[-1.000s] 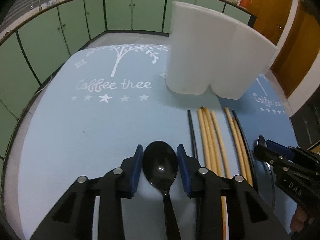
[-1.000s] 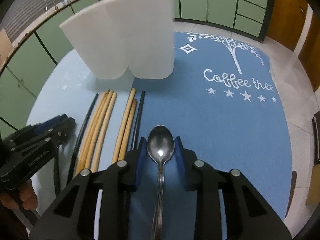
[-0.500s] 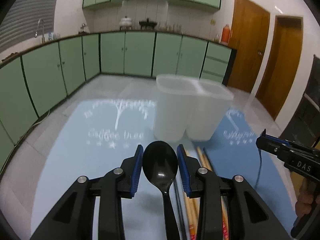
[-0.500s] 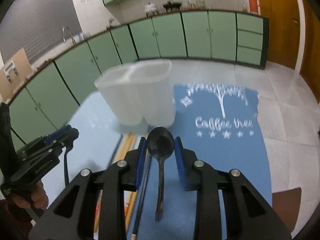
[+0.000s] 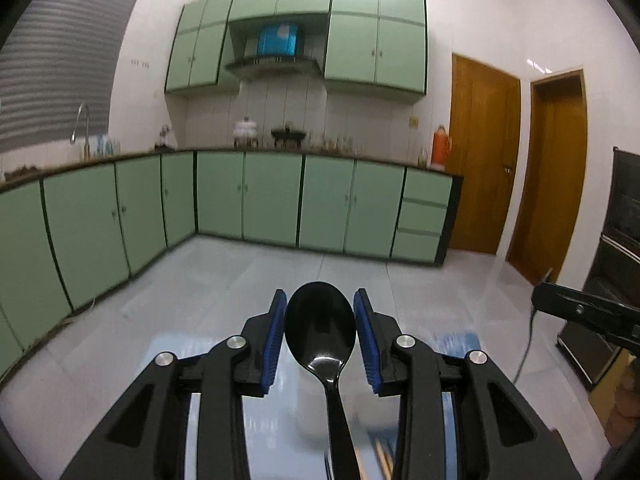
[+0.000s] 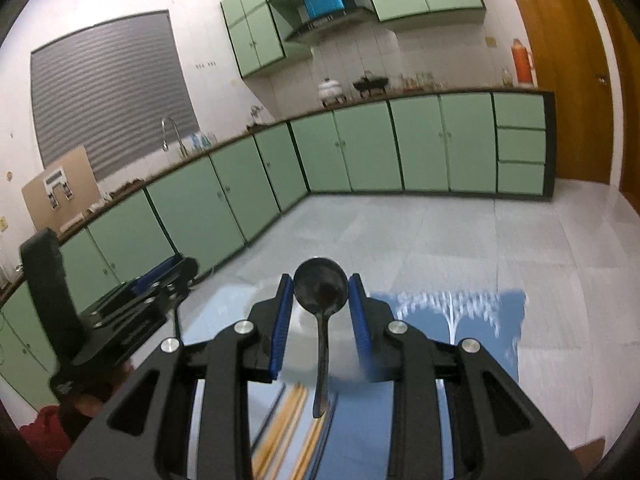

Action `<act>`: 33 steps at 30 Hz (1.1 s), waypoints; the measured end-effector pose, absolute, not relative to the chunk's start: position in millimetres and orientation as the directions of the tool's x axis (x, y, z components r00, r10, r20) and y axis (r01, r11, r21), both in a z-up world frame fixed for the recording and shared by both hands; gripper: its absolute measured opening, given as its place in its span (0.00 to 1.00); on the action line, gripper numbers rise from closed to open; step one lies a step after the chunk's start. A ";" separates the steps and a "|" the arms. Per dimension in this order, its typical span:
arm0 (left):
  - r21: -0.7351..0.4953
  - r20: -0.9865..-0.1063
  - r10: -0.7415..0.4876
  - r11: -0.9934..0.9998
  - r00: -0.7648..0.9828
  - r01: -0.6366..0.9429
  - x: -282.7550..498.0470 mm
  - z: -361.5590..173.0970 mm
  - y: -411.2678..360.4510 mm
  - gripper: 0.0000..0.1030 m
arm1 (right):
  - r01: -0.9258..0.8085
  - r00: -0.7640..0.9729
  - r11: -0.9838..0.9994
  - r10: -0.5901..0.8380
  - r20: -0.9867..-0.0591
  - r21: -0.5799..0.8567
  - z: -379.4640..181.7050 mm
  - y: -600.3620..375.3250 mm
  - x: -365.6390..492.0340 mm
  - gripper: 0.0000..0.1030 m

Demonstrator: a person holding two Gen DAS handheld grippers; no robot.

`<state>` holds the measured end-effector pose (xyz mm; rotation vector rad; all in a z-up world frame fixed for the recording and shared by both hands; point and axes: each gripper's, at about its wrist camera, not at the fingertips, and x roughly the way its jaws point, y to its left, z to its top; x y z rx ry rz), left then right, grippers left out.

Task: Organize utensils
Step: 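Lift both spoons and drop them into the white caddy, opening both tools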

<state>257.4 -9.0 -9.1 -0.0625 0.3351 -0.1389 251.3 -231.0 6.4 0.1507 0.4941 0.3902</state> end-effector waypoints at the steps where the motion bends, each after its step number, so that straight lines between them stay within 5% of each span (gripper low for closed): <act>1: -0.085 -0.306 -0.146 0.988 0.941 0.126 266.3 -5.2 -9.9 0.33 | -0.331 0.814 0.917 0.397 -0.424 0.224 10.9 -229.8 257.1 0.26; 10: -0.083 -0.215 -0.124 0.991 0.969 0.109 337.1 2.5 -13.5 0.33 | -0.310 0.832 0.930 0.366 -0.416 0.198 12.9 -219.5 323.6 0.26; 27: -0.097 -0.367 -0.143 0.989 0.919 0.115 357.6 -65.7 -13.4 0.37 | -0.289 0.757 0.940 0.341 -0.558 0.183 -70.3 -193.2 352.3 0.28; 33: -0.107 -0.373 -0.134 0.989 0.918 0.101 338.3 -57.4 -3.9 0.45 | -0.277 0.772 0.943 0.333 -0.542 0.185 -62.8 -199.9 331.9 0.38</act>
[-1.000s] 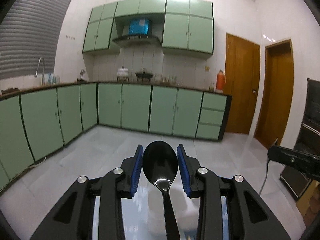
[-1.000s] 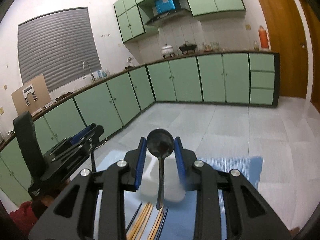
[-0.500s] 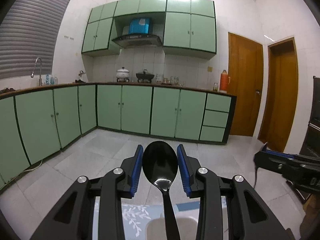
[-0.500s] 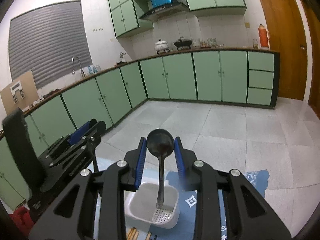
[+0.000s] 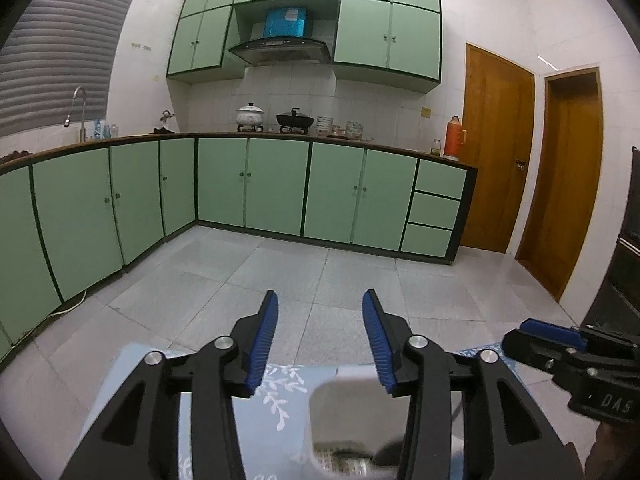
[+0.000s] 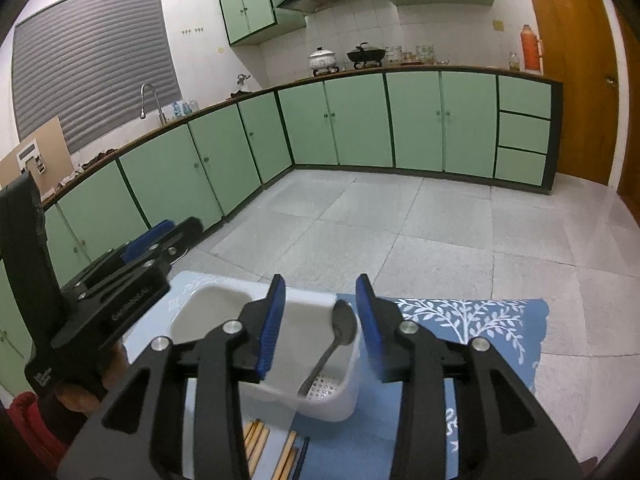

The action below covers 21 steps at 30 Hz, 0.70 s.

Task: Organize utensils
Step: 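Lift both spoons and drop them into the white caddy, opening both tools, then grasp the black chopstick with the right tool while the left tool grasps another black chopstick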

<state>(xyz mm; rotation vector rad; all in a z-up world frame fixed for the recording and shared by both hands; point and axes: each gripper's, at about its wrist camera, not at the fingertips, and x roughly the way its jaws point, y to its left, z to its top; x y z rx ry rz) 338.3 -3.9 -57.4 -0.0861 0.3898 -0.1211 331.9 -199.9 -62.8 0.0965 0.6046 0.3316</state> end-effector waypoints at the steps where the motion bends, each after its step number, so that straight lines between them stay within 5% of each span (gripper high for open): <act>1: -0.106 -0.374 -0.132 0.989 0.918 0.099 334.1 -54.9 -2.6 0.46 | -0.271 0.777 0.944 0.330 -0.536 0.189 -60.4 -203.2 325.7 0.41; 9: -0.096 -0.438 -0.137 0.990 0.888 0.105 271.0 -50.5 3.9 0.55 | -0.226 0.780 0.947 0.316 -0.540 0.227 -65.5 -224.9 258.4 0.49; 21: -0.079 -0.621 -0.132 0.991 0.773 0.105 167.1 -111.0 1.9 0.56 | -0.160 0.705 0.965 0.260 -0.659 0.209 -125.3 -227.7 147.9 0.49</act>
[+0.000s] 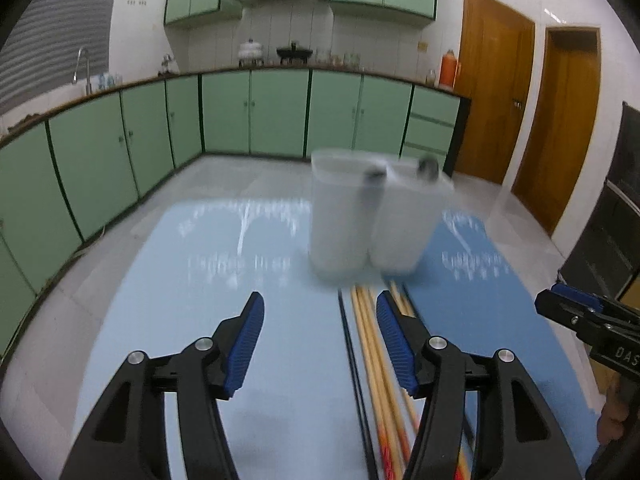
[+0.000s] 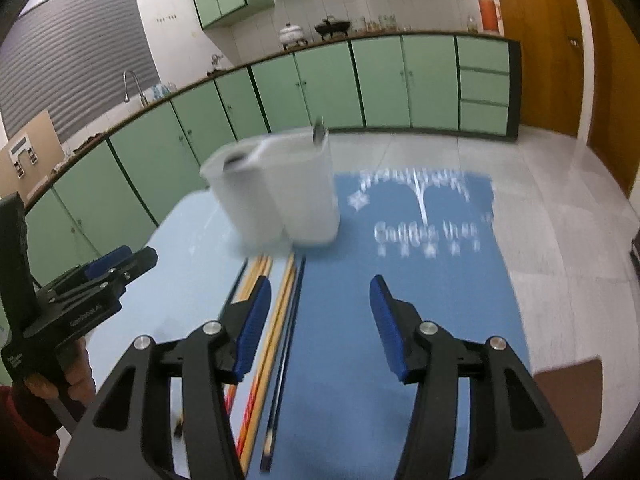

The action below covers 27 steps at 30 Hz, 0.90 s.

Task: Organize utensils
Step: 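Grasp the black chopstick with the right tool while the left tool grasps another black chopstick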

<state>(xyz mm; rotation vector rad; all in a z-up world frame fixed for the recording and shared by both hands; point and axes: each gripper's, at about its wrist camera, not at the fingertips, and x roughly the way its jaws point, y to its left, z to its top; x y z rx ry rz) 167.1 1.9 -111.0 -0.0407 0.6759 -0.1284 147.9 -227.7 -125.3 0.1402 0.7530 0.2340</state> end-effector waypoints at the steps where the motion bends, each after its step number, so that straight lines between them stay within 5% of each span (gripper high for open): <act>1: -0.077 -0.640 -0.128 0.992 0.758 0.103 159.4 -118.3 2.1 0.57 | -0.156 0.699 0.967 0.253 -0.669 0.203 -130.0 -226.7 140.6 0.49; 16: -0.052 -0.770 -0.119 0.991 0.627 0.124 95.6 -168.7 3.9 0.69 | -0.217 0.575 0.959 0.276 -0.770 0.181 -182.7 -192.3 72.1 0.50; 27: -0.072 -0.796 -0.126 0.991 0.592 0.115 79.5 -184.2 -1.5 0.69 | -0.209 0.558 0.963 0.262 -0.787 0.173 -195.5 -184.1 66.5 0.29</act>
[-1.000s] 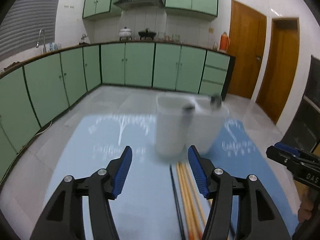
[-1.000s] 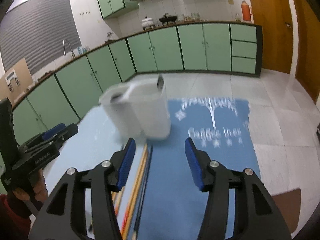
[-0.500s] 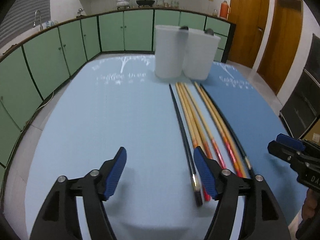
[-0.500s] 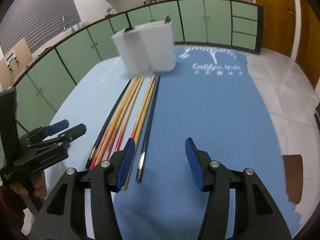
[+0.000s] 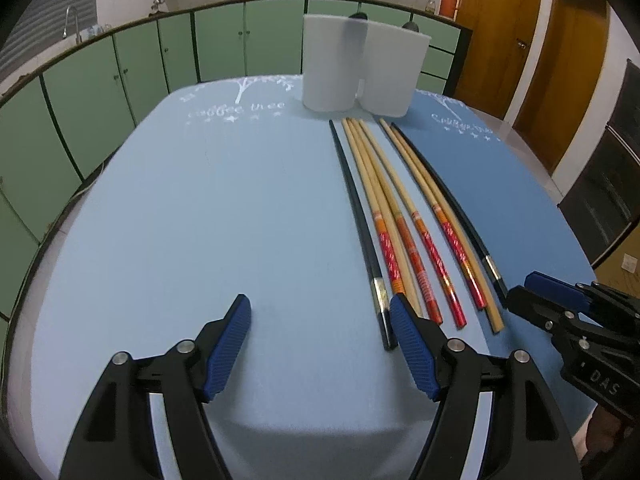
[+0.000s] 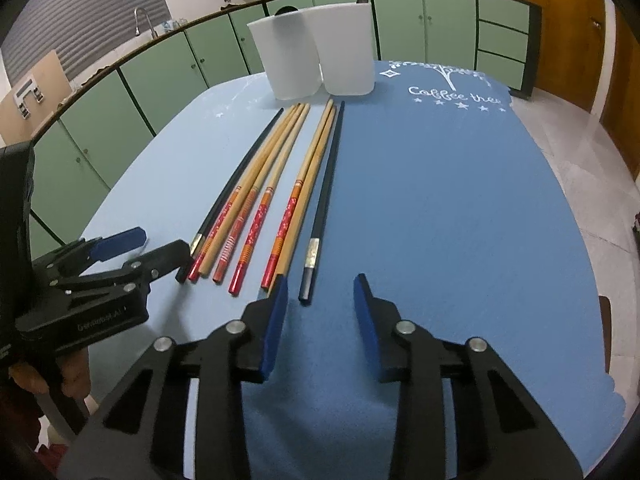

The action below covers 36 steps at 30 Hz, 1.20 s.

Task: Organize utensils
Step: 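Grasp the black chopstick with the right tool while the left tool grasps another black chopstick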

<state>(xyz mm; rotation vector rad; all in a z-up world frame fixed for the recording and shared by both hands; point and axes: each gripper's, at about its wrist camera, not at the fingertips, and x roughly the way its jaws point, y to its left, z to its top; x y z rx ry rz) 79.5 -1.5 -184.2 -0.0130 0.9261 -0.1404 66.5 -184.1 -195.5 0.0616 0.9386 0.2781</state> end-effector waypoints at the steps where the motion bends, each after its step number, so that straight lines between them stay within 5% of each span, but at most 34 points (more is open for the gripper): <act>1: -0.071 -0.795 -0.126 0.991 0.594 0.114 78.5 -184.5 -1.8 0.69 | -0.205 0.556 0.964 0.258 -0.790 0.170 -197.4 -183.6 66.6 0.28; 8: -0.034 -0.795 -0.102 0.992 0.598 0.124 75.5 -186.5 -8.7 0.68 | -0.188 0.568 0.972 0.223 -0.792 0.138 -199.9 -182.9 66.3 0.11; 18: -0.046 -0.794 -0.098 0.994 0.600 0.101 73.1 -185.8 -4.9 0.66 | -0.190 0.564 0.967 0.247 -0.788 0.167 -199.8 -188.3 65.2 0.13; 26: -0.028 -0.781 -0.091 0.993 0.618 0.111 71.7 -185.1 -13.0 0.33 | -0.184 0.594 0.973 0.225 -0.773 0.143 -203.5 -187.4 66.4 0.06; 29: -0.044 -0.780 -0.114 0.991 0.616 0.128 71.8 -184.5 -14.5 0.08 | -0.179 0.593 0.972 0.230 -0.771 0.153 -203.2 -188.7 67.7 0.06; 36: -0.072 -0.770 -0.136 0.989 0.623 0.126 72.9 -182.9 -13.6 0.06 | -0.175 0.602 0.971 0.235 -0.763 0.161 -198.4 -192.3 67.8 0.06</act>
